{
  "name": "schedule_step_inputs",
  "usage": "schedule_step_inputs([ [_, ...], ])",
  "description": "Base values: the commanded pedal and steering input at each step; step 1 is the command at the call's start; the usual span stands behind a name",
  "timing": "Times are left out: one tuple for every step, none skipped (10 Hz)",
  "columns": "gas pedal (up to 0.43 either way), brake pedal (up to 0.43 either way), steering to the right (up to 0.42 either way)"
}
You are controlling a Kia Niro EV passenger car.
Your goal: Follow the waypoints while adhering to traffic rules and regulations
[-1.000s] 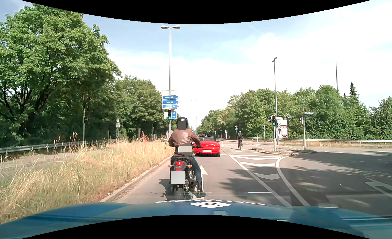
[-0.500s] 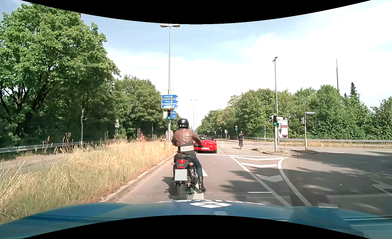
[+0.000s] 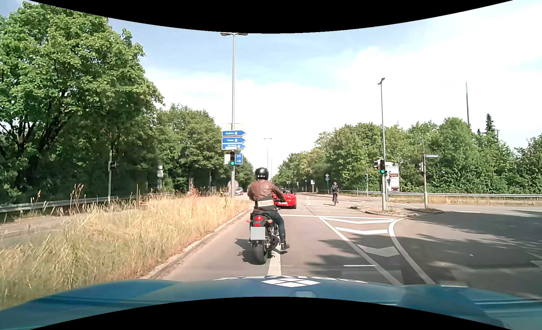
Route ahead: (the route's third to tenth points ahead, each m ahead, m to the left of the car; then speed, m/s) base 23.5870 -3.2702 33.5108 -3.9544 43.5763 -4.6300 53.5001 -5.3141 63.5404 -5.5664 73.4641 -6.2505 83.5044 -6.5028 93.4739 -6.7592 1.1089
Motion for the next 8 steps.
schedule_step_inputs([
  [0.189,0.0,-0.002],
  [0.22,0.0,-0.002],
  [0.22,0.0,-0.002],
  [0.24,0.0,-0.002],
  [0.248,0.0,-0.002],
  [0.26,0.0,-0.002],
  [0.268,0.0,-0.002],
  [0.28,0.0,-0.002],
])
